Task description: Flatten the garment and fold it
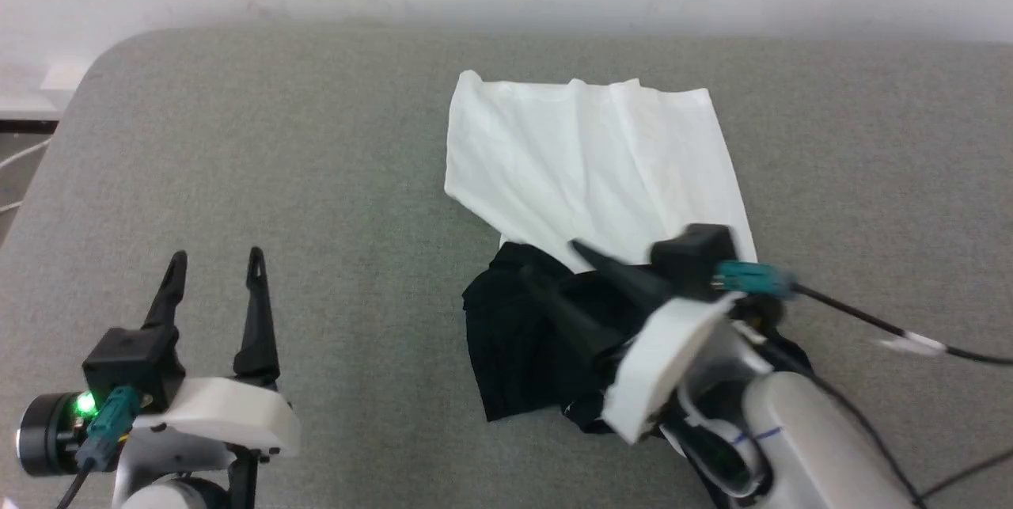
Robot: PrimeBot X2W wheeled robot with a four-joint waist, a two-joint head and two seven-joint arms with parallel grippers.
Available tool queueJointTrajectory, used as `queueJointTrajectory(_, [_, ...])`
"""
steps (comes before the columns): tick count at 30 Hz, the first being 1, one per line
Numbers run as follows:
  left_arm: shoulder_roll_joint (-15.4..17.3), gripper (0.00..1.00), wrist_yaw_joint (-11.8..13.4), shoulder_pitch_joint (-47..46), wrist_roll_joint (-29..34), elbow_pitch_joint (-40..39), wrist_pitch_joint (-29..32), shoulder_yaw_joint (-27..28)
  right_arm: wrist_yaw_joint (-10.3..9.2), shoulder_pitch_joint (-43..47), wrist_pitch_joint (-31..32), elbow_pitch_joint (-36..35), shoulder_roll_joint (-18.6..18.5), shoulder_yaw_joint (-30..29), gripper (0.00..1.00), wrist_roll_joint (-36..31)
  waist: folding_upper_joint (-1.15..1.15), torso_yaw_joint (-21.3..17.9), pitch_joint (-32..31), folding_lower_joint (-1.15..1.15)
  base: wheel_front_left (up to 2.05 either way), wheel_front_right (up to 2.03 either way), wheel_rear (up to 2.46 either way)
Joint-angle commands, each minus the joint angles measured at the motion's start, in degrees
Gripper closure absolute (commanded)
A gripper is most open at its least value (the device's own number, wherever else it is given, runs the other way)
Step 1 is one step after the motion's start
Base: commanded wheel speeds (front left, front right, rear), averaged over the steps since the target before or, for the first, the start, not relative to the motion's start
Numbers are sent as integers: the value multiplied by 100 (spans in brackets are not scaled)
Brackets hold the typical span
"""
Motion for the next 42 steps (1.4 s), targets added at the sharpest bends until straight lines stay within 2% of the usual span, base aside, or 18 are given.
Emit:
queueJointTrajectory(1, [35,0,44,68,-30,11,14,35,-5,102,-77,-38,-32,-78,0,-63,0,-42,-62,0,0,0,0])
queueJointTrajectory(6, [117,0,103,219,-75,2,24,133,-5,480,-634,-349,-142,-938,0,-678,0,-97,-181,0,0,0,0])
queueJointTrajectory(12, [209,0,167,359,-116,-23,82,218,-5,1074,-814,-828,-251,-1829,0,-1136,0,-164,-246,0,0,0,0])
queueJointTrajectory(17, [278,0,196,353,-158,-92,146,302,-5,1452,-761,-1340,-243,-2264,0,-1351,0,-297,-142,0,0,0,0])
queueJointTrajectory(21, [319,0,71,54,-270,-138,215,380,-5,1579,-681,-1786,-178,-2423,0,-1477,0,-415,151,0,0,0,0])
queueJointTrajectory(27, [339,0,-328,-1109,-413,4,484,357,-5,1465,-667,-2154,-73,-2583,0,-1580,0,-578,776,0,0,0,0])
queueJointTrajectory(32, [221,0,-747,-2422,-443,296,865,97,-5,1213,-759,-2244,0,-2652,0,-1656,0,-688,1294,0,0,0,0])
queueJointTrajectory(42, [-418,0,-1802,-5245,-649,2038,2003,-640,-5,690,-993,-2320,102,-2588,0,-1758,0,-1082,2208,0,0,0,0])
